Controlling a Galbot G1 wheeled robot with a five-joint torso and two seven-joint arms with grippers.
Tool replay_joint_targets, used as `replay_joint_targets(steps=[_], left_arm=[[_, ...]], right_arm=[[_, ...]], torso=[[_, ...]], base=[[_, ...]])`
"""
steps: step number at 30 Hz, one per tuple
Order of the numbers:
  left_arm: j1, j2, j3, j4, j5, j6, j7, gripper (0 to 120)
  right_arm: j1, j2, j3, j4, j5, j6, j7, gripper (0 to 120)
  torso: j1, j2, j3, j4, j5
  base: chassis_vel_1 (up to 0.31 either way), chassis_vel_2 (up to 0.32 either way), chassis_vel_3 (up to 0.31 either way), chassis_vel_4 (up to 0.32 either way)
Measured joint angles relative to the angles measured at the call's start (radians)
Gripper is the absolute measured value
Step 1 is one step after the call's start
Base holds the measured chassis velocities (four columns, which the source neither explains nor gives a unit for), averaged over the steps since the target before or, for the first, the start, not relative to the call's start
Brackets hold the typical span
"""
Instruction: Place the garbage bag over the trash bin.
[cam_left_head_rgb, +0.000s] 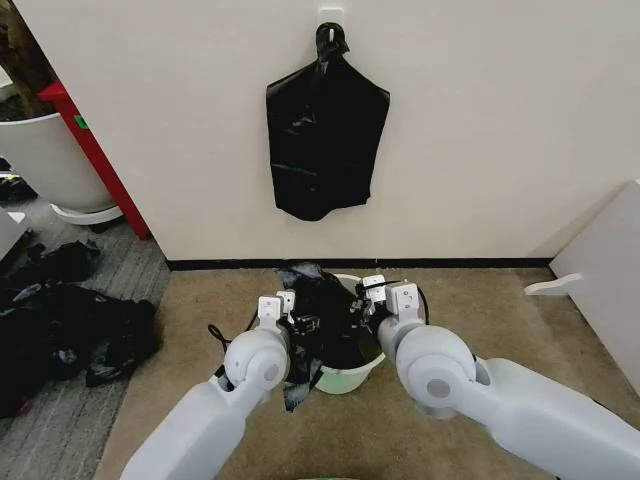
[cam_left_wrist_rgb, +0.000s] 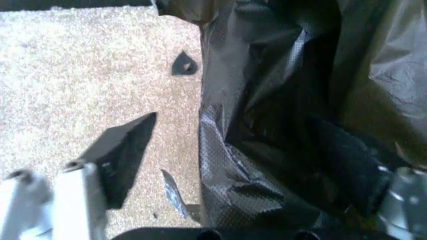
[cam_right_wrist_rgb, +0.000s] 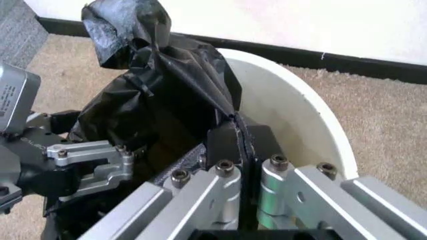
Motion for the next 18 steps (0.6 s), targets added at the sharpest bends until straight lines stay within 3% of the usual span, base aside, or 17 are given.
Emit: replay_joint_targets(steps=[1,8,10,18], left_arm=[[-0.001,-0.004,0.006,0.009,-0.002,-0.001,-0.012,77],[0.003,-0.008,0.013,0.016,-0.006,-0.002,-0.024,55],[0.007,-0.01,0.013,0.017,-0.007,-0.002,-0.024,43],[0.015,-0.013,0.013,0.022,-0.006,-0.008,-0.024,20]], right_arm=[[-0.004,-0.001,0.004,0.0,0.0,0.0,0.0,0],[-0.013,-0.004,0.013,0.001,-0.001,0.0,-0.001,0],[-0.015,-0.005,0.017,0.0,-0.001,0.0,-0.002,0],[-0.023,-0.006,0.026,0.008,-0.001,0.0,-0.004,0]], torso=[[0.0,0.0,0.0,0.0,0.0002],[0.0,0.0,0.0,0.0001,0.0001],[0.0,0.0,0.0,0.0001,0.0001],[0.0,0.0,0.0,0.0001,0.0]], base=[[0.0,0.0,0.0,0.0],[0.0,0.0,0.0,0.0],[0.0,0.0,0.0,0.0],[0.0,0.0,0.0,0.0]])
